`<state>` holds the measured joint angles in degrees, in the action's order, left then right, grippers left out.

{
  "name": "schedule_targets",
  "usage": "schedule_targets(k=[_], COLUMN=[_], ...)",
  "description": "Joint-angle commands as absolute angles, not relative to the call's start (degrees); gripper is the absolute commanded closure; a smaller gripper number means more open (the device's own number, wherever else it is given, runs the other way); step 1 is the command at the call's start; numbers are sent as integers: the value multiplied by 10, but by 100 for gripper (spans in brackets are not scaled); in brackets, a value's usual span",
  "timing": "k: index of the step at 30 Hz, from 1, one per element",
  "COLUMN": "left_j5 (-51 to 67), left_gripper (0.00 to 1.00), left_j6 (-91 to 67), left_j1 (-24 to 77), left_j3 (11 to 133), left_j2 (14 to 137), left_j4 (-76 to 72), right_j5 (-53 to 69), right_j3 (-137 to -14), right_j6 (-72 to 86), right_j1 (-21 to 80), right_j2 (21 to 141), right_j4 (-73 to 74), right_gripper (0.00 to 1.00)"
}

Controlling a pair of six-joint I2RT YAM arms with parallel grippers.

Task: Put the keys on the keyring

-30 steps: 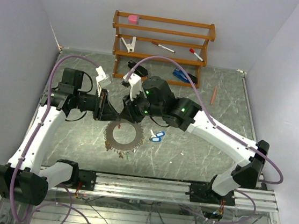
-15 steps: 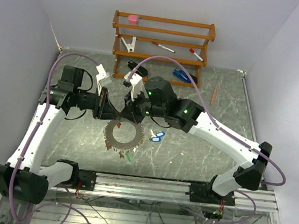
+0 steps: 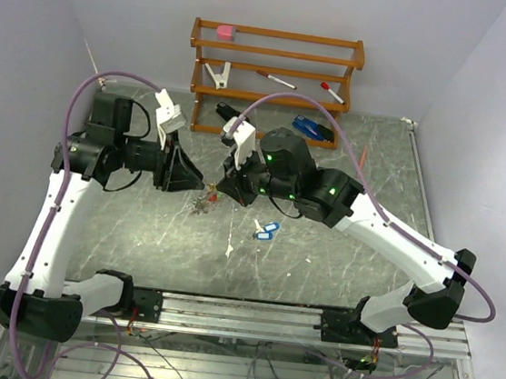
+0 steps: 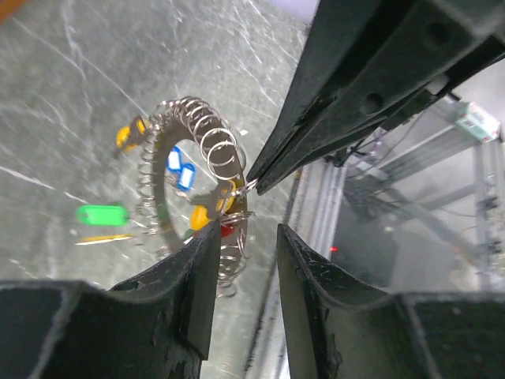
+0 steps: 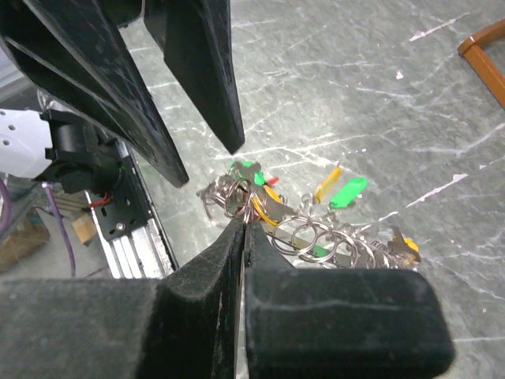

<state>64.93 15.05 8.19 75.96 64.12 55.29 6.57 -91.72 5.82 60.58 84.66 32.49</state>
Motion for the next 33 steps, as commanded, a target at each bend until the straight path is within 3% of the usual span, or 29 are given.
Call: schedule_targets(k=[1,7,17,33], left_j5=[644,685,733,752], left_gripper=[55,53,52,61], left_j6=[231,276,222,283], left_j1=[81,81,82,93], left_j3=[808,750,687,686], left_j2=[625,592,588,593], left_j4=[563,458,324,357], right_j5=[69,83,90,99], right_j3=[-947,-964,-965,-969], right_j6=[33,32,48,71], right_j1=[606,606,606,606], right_j2=[825,821,821,837], right_j4=[335,346,316,272], right_gripper=[100,100,100,100])
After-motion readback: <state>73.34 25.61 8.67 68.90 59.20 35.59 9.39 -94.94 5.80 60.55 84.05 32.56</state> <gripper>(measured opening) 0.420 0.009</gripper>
